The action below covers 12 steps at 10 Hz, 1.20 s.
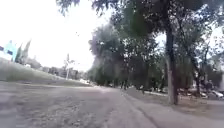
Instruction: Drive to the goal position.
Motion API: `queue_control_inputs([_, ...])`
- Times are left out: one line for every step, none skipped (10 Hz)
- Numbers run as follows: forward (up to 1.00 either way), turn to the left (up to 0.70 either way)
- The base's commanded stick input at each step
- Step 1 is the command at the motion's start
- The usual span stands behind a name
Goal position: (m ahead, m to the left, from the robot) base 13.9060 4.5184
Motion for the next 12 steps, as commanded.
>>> queue_control_inputs([0.85,0.00])
queue_control_inputs([0.85,0.00])
queue_control_inputs([0.85,0.00])
queue_control_inputs([0.85,0.00])
queue_control_inputs([0.85,0.00])
queue_control_inputs([0.85,0.00])
queue_control_inputs([0.85,0.00])
queue_control_inputs([0.85,0.00])
queue_control_inputs([0.85,0.00])
queue_control_inputs([0.85,0.00])
queue_control_inputs([0.85,0.00])
queue_control_inputs([0.85,0.00])
